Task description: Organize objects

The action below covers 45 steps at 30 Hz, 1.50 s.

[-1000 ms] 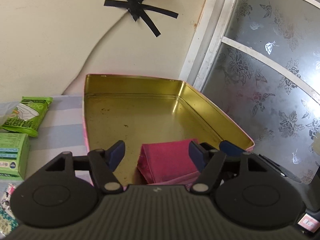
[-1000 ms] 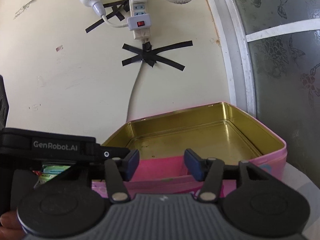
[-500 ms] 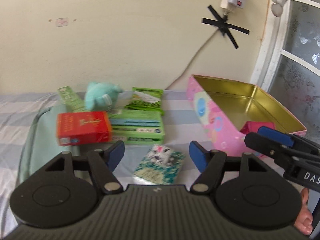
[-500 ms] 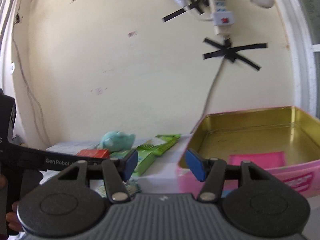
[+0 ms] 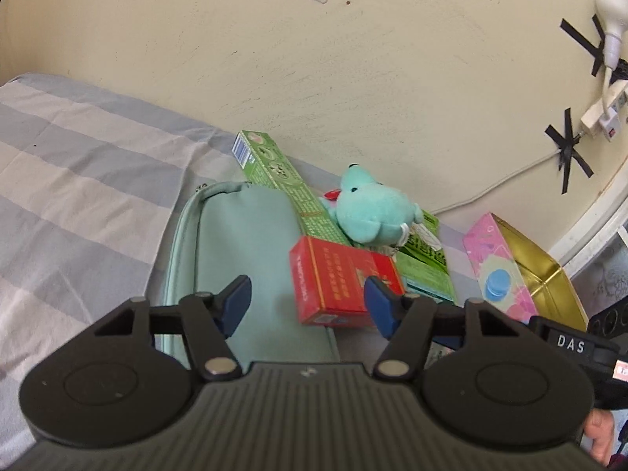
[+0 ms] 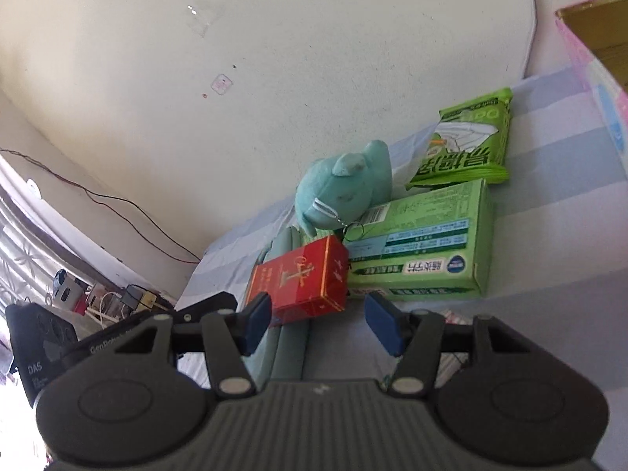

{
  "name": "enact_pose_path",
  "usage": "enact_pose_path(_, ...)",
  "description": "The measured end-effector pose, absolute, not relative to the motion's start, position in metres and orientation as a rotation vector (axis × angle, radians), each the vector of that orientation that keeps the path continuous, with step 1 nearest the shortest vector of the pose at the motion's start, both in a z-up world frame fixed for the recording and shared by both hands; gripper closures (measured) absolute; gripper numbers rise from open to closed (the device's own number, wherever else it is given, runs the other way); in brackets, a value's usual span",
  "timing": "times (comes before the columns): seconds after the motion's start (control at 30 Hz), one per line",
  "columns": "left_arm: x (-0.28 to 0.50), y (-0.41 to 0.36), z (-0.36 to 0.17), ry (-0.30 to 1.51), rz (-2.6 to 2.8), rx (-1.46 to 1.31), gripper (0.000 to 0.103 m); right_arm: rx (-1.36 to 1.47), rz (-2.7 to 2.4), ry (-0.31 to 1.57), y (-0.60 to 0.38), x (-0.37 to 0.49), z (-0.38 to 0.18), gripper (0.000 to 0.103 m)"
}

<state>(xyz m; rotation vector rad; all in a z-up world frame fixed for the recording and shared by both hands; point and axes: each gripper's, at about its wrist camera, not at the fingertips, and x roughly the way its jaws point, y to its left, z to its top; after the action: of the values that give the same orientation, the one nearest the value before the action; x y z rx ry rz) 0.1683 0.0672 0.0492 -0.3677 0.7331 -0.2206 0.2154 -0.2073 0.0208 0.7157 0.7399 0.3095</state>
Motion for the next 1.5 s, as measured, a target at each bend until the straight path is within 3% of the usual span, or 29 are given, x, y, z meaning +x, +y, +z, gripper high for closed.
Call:
enact_pose_path(0.17,0.180,0.073,0.031,0.771,-0.308,-0.454,0.056,0.791,0.334,0.788,-0.201,0.245,0.000,0.049)
enact_pose_path(0.4,0.158,0.059,0.040,0.724,-0.314,-0.403,0.062,0.723,0.348,0.774,-0.192,0.236,-0.002,0.061)
enact_pose_path(0.97,0.104,-0.096,0.095,0.583,-0.573,-0.182,0.060,0.705,0.124,0.375,-0.290,0.089,0.055,0.059)
enact_pose_path(1.23,0.125,-0.209,0.090,0.581,-0.709,-0.059,0.058,0.729,-0.070,0.268,-0.377,0.047,0.049,0.059)
enact_pose_path(1.5,0.153,-0.273,0.075,0.613,-0.740,-0.049,0.057,0.640,-0.248,0.216,-0.430,0.042,0.044,0.063)
